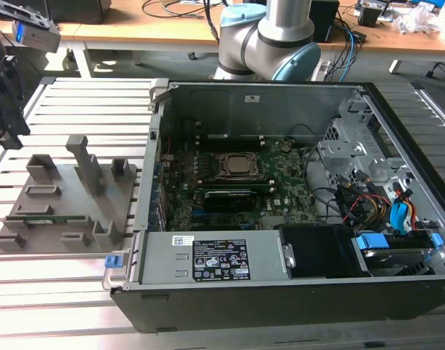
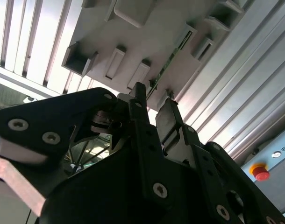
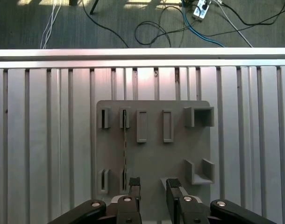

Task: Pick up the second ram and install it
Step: 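Pick up the second ram and move it above second insertion slot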

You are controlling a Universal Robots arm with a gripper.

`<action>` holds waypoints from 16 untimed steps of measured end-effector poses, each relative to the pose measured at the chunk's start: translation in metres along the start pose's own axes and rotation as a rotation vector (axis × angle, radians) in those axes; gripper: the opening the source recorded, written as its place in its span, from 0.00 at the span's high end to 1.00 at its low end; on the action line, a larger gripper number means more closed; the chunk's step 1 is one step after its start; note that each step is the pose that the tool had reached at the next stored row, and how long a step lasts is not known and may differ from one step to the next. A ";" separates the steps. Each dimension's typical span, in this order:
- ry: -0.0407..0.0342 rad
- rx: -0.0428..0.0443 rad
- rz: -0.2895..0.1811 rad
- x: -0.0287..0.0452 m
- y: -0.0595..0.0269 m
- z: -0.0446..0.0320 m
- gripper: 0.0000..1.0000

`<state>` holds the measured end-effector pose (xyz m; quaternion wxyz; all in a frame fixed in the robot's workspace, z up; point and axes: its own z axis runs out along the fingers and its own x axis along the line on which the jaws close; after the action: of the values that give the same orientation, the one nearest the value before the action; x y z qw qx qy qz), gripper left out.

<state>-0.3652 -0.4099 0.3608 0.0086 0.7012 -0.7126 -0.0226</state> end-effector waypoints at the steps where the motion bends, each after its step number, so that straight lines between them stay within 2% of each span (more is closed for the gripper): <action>1: 0.0001 0.0000 0.000 0.0000 -0.0001 0.0013 0.64; 16: 0.0000 0.0000 0.000 0.0003 -0.0006 0.0135 0.64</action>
<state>-0.3652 -0.4099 0.3472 0.0086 0.7012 -0.7126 -0.0225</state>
